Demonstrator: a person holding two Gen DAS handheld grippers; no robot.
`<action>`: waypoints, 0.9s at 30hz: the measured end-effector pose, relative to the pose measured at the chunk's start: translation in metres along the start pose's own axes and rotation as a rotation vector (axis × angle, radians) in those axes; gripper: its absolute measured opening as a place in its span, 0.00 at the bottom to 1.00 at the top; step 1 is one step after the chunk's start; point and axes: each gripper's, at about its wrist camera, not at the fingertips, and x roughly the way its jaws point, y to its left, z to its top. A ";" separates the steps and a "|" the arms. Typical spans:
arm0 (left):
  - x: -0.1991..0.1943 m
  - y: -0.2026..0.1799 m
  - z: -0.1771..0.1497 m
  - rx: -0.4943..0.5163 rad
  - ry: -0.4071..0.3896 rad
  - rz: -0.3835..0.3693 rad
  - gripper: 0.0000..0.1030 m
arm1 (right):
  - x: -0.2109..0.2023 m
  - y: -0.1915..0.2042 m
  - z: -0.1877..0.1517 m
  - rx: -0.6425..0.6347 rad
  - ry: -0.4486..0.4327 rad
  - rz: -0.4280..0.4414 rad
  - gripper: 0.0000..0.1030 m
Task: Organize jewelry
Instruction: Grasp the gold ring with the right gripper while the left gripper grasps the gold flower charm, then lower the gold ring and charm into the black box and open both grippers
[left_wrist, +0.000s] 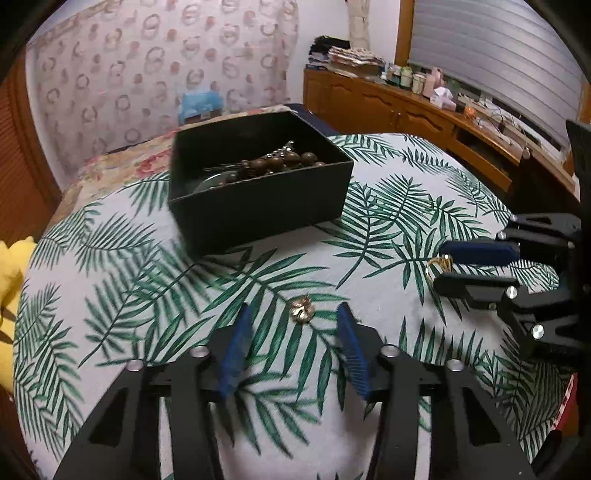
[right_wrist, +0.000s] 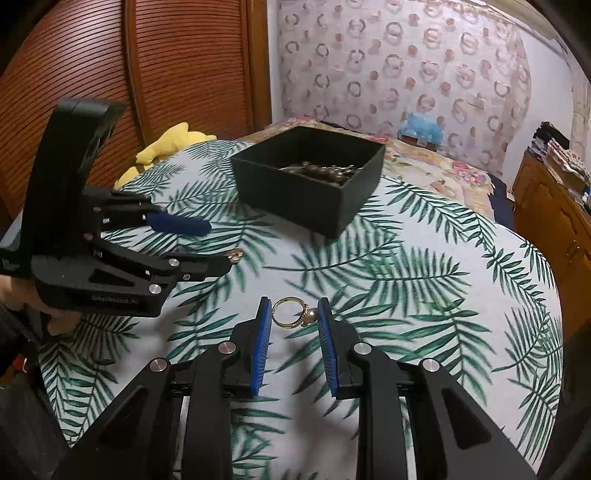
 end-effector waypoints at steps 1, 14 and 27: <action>0.002 0.000 0.001 0.001 0.004 -0.002 0.36 | 0.000 -0.003 0.001 0.003 -0.001 0.000 0.27; 0.003 0.000 0.002 0.008 -0.003 -0.012 0.14 | 0.008 -0.022 0.012 0.008 -0.010 0.020 0.27; -0.027 0.021 0.045 -0.018 -0.110 -0.016 0.14 | 0.005 -0.034 0.065 -0.045 -0.075 0.005 0.27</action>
